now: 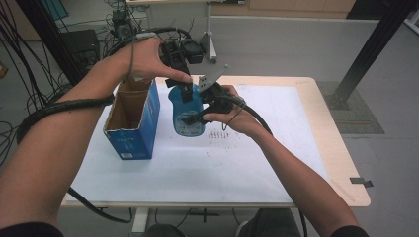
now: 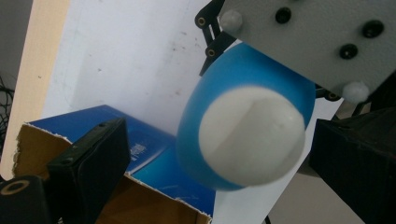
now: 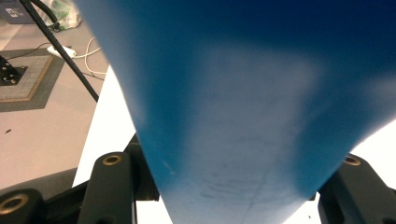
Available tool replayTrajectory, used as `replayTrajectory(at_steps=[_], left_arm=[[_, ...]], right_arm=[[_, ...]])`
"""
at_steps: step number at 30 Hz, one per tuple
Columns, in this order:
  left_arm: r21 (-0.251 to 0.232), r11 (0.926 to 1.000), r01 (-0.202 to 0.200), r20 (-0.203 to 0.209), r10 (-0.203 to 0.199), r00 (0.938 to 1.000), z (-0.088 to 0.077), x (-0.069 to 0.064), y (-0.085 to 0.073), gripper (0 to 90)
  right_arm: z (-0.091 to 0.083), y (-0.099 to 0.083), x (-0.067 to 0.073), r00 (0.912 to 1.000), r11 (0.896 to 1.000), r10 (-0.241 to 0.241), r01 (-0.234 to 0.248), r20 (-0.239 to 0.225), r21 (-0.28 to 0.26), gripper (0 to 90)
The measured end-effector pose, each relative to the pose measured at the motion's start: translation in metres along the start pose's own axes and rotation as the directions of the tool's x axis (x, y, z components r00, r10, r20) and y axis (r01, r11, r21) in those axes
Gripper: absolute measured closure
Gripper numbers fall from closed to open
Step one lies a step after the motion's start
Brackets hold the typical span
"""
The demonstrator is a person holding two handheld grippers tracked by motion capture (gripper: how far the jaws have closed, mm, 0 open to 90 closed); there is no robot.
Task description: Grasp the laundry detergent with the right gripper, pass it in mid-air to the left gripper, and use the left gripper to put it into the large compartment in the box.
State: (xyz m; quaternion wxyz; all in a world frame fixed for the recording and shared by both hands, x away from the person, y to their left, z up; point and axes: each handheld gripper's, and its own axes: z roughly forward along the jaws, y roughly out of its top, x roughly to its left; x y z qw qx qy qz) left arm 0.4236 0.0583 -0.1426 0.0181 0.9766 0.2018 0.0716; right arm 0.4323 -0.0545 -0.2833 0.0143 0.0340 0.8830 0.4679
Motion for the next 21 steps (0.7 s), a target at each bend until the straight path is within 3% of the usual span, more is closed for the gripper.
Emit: replayTrajectory(at_steps=[21], left_arm=[[0.018, 0.999, -0.042, 0.033, 0.041, 0.9986, 0.011, -0.009, 0.005, 6.1]], right_arm=[[-0.006, 0.003, 0.007, 0.9974, 0.999, -0.041, 0.04, -0.059, -0.016, 43.0]])
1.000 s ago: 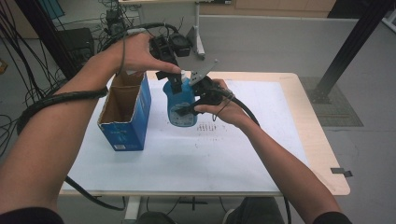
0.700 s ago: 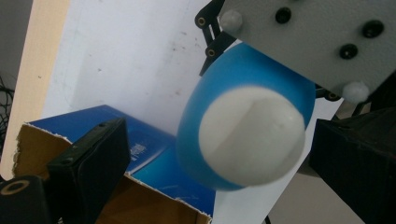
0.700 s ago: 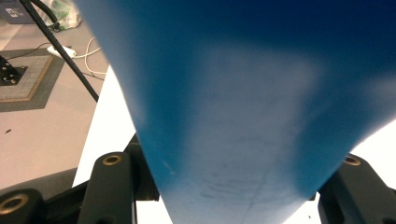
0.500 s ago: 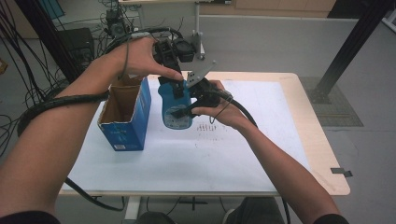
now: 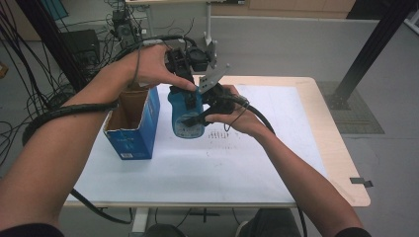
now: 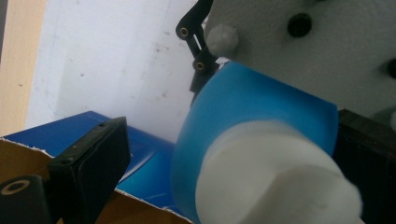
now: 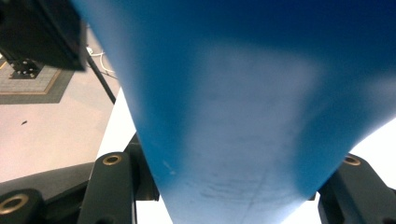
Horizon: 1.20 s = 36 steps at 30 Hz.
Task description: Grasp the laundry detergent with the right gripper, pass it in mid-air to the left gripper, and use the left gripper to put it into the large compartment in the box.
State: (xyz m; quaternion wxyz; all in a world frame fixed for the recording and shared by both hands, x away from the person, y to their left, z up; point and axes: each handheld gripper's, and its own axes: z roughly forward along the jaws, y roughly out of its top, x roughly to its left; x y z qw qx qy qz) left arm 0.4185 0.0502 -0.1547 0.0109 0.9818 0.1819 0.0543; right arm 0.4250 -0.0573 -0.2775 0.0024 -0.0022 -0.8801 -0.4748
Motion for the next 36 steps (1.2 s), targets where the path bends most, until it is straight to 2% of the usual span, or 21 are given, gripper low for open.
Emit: replayTrajectory(at_steps=[8, 18, 26, 29, 36], left_arm=[[0.01, 0.9999, -0.004, -0.001, 0.004, 1.0, 0.0009, -0.0025, -0.0011, 6.1], [0.011, 0.9999, -0.008, 0.003, 0.008, 1.0, 0.0002, -0.0062, 0.0002, 5.9], [0.004, 0.9999, -0.01, 0.006, 0.01, 0.9999, 0.0001, -0.0084, 0.0004, 6.0], [0.01, 0.9997, -0.023, 0.009, 0.023, 0.9997, 0.0003, -0.0082, 0.0, 6.6], [0.008, 0.9998, -0.019, 0.014, 0.019, 0.9997, 0.0007, -0.0086, -0.0006, 6.6]], right_arm=[[0.0006, 0.001, 0.0013, 0.9999, 1.0, -0.009, 0.009, -0.009, -0.005, 43.0], [-0.0017, 0.001, 0.0033, 0.9999, 1.0, 0.009, -0.009, -0.01, 0.0, 43.0], [-0.0014, 0.0012, 0.0024, 0.9999, 1.0, -0.013, 0.013, -0.009, -0.013, 43.0], [-0.0016, 0.0012, 0.0029, 0.9999, 1.0, -0.004, 0.004, -0.01, -0.01, 43.0], [-0.0024, 0.0005, 0.0028, 0.9999, 1.0, 0.014, -0.014, -0.009, 0.004, 43.0]])
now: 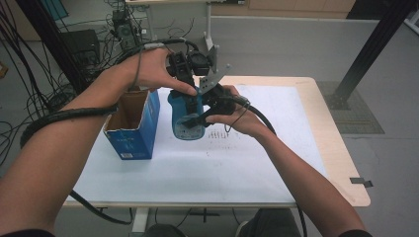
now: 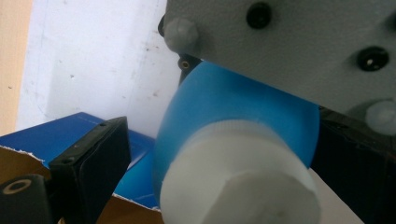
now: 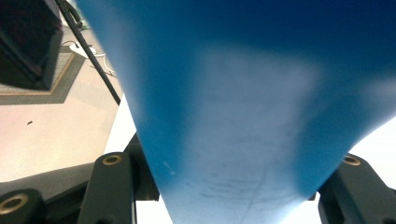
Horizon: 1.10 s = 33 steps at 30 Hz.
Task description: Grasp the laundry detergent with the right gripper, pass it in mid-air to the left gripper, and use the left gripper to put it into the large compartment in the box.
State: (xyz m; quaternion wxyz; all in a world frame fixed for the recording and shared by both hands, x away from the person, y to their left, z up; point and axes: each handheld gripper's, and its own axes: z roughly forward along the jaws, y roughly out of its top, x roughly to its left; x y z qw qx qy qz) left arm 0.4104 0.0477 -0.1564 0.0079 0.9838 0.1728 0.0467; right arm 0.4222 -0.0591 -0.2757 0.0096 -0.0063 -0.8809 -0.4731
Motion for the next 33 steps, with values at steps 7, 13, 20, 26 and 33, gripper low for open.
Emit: replayTrajectory(at_steps=[7, 13, 20, 26, 33], left_arm=[[0.004, 0.9998, -0.018, -0.001, 0.018, 0.9998, -0.0009, 0.0009, 0.0002, 6.8], [-0.011, 0.9999, 0.001, 0.005, 0.0, 1.0, -0.0005, -0.0011, -0.0007, 6.8], [-0.004, 1.0, -0.005, 0.007, 0.005, 1.0, -0.0016, -0.0015, -0.0017, 7.0], [-0.008, 1.0, -0.004, 0.003, 0.004, 1.0, -0.0026, -0.0018, -0.0018, 7.0], [-0.011, 0.9999, 0.0, 0.004, 0.0, 1.0, -0.0017, -0.0028, -0.0012, 6.9]], right_arm=[[-0.0003, 0.0003, 0.0001, 1.0, 1.0, 0.0, 0.0, -0.001, -0.003, 43.0], [0.0007, 0.0008, 0.0013, 1.0, 1.0, -0.002, 0.002, -0.004, -0.005, 43.0], [0.0006, 0.0015, 0.0023, 1.0, 1.0, -0.003, 0.003, -0.005, -0.007, 43.0], [-0.0005, 0.0016, 0.0024, 1.0, 1.0, -0.005, 0.005, 0.0, -0.008, 43.0], [-0.001, 0.0017, 0.0026, 0.9999, 1.0, -0.01, 0.01, 0.003, -0.01, 43.0]])
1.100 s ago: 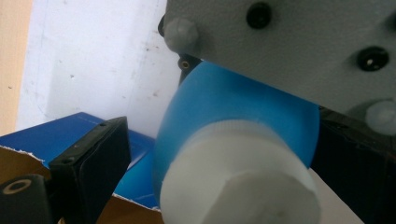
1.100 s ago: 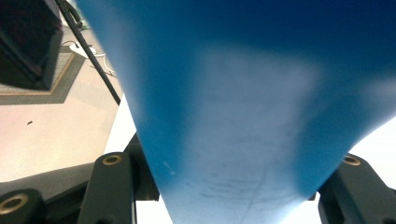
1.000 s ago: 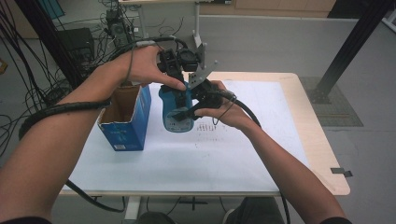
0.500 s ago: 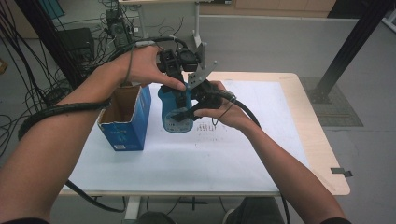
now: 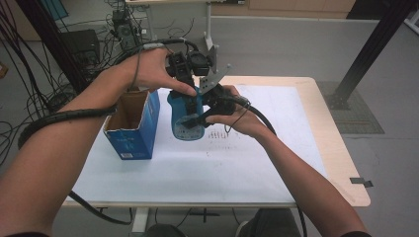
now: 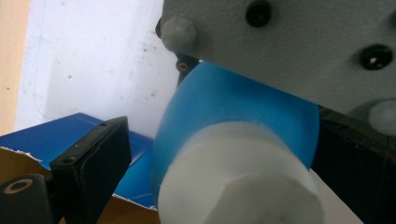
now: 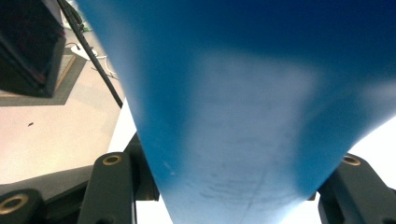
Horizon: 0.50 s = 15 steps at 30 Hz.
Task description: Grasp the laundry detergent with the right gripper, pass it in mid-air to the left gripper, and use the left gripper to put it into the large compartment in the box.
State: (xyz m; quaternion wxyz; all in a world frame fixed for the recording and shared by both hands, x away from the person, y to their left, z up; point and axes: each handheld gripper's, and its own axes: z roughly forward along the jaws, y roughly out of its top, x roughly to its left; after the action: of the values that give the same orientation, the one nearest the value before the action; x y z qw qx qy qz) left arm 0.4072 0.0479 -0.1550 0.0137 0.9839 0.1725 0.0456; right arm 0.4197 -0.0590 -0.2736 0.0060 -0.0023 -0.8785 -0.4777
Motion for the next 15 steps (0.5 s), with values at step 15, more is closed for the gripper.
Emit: replayTrajectory(at_steps=[15], left_arm=[[-0.003, 1.0, 0.001, 0.007, -0.001, 1.0, 0.0013, 0.0009, 0.0, 6.6]], right_arm=[[-0.0001, -0.0005, -0.0009, 1.0, 1.0, -0.006, 0.006, 0.002, 0.0, 43.0]])
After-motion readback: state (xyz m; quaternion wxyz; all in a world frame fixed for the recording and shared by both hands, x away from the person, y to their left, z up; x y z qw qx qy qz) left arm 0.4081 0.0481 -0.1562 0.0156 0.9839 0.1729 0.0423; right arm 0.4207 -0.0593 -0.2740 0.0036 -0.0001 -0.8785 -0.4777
